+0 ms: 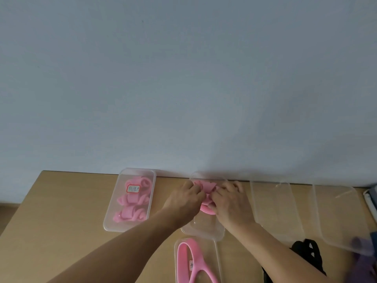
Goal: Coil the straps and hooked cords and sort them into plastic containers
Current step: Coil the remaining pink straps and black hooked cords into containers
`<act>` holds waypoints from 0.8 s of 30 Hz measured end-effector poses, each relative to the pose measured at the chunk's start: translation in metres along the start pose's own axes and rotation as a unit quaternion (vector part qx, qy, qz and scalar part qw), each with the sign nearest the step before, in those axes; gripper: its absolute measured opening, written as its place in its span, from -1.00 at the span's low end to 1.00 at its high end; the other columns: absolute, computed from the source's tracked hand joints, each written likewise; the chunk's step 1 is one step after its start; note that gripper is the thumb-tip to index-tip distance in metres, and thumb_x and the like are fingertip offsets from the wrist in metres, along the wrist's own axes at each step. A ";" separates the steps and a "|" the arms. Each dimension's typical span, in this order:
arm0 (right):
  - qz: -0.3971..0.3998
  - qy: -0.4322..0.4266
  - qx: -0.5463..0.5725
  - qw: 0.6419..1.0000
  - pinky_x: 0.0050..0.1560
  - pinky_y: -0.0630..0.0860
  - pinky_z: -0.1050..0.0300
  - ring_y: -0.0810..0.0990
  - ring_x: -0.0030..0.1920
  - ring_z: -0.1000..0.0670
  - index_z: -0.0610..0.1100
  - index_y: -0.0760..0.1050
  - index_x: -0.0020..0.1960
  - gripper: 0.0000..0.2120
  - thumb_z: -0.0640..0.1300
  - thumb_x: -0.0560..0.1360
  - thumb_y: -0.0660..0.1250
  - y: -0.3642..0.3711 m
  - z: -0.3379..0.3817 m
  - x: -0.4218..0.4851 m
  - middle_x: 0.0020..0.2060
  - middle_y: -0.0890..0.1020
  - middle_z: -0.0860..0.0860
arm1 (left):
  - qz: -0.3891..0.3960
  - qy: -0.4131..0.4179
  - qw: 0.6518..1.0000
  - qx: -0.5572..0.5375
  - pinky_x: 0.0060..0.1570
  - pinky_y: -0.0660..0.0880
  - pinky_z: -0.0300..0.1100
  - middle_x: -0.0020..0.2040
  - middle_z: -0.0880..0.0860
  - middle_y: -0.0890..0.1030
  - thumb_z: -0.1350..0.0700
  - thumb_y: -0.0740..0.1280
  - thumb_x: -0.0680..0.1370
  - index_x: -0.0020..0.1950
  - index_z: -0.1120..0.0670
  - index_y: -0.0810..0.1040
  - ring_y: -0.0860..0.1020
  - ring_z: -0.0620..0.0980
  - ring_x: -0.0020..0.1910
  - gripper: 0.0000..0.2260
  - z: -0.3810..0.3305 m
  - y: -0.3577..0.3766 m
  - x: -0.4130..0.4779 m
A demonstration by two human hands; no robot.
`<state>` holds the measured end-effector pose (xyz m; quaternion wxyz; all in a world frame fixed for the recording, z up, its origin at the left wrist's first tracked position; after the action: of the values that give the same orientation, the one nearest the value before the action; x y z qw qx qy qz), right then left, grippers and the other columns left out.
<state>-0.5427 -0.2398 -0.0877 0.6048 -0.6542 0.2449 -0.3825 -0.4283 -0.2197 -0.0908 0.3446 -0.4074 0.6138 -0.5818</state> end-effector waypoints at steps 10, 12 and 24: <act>0.057 0.019 -0.041 0.997 -0.24 0.48 0.05 0.56 -0.29 -0.07 -0.04 0.52 -0.34 -0.72 0.02 0.19 0.60 -0.002 0.006 0.007 -0.42 0.59 0.05 | 0.005 -0.024 0.999 0.044 -0.08 0.52 -0.12 -0.28 -0.09 0.58 0.11 0.46 0.35 -0.23 -0.11 0.69 0.54 0.01 -0.25 -0.90 -0.001 -0.009 0.001; 0.043 0.033 -0.015 0.998 -0.23 0.49 0.04 0.57 -0.30 -0.09 -0.06 0.51 -0.34 -0.74 0.04 0.25 0.55 -0.006 0.004 0.007 -0.41 0.60 0.04 | -0.008 -0.037 0.999 0.036 -0.03 0.53 -0.10 -0.20 -0.07 0.63 0.09 0.45 0.36 -0.17 -0.08 0.71 0.58 0.04 -0.18 -0.89 -0.001 -0.013 -0.001; 0.076 0.069 0.010 0.995 0.13 0.30 -0.02 0.55 0.04 -0.06 0.02 0.61 -0.06 -0.82 0.06 0.45 0.31 -0.006 0.005 -0.007 -0.09 0.65 0.11 | 0.043 -0.017 0.996 0.077 0.25 0.33 -0.02 0.09 -0.03 0.63 0.09 0.21 0.53 0.06 -0.04 0.67 0.50 0.08 0.12 -0.74 -0.006 -0.009 -0.006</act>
<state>-0.5430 -0.2305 -0.0834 0.6203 -0.5993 0.3311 -0.3826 -0.4306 -0.2114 -0.0818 0.4102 -0.3627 0.5779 -0.6052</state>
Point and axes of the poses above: each hand's wrist, its own x-axis towards the middle knuckle, its own y-axis out of the palm, z = x × y, the point moved 6 cm from there along x, towards the middle knuckle
